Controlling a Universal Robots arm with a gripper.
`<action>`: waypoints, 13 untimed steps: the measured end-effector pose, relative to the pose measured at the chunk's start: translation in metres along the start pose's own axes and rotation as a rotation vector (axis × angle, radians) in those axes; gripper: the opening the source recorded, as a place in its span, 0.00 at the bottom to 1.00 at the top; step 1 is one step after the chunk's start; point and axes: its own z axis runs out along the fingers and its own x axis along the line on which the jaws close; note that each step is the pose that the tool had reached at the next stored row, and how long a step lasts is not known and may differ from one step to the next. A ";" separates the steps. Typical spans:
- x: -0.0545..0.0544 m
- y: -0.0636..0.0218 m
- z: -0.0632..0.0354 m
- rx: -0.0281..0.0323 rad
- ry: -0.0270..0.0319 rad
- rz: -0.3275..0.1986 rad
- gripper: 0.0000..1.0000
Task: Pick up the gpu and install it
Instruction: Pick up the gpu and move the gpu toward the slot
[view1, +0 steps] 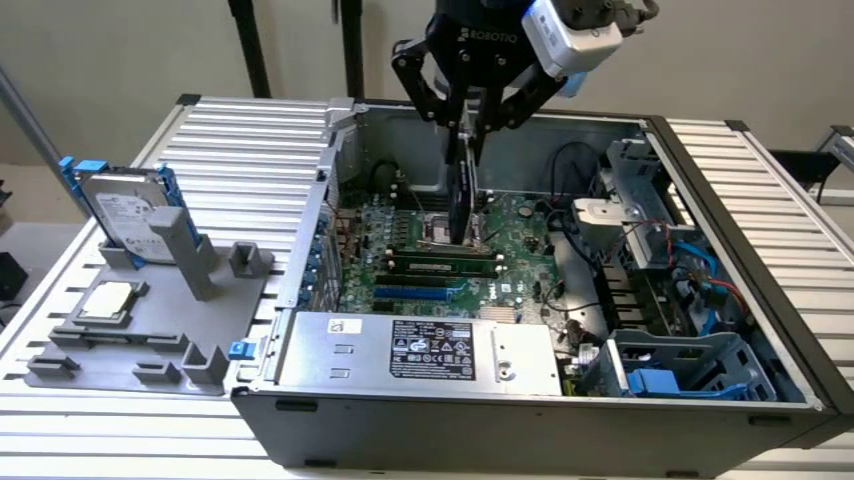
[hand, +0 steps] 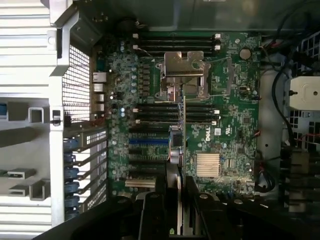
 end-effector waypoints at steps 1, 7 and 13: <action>-0.003 0.0001 0.0018 0.0000 0.0000 0.000 0.26; -0.018 0.0002 0.0121 0.0015 0.0000 0.000 0.26; -0.022 0.0002 0.0141 0.0019 0.0008 0.000 0.26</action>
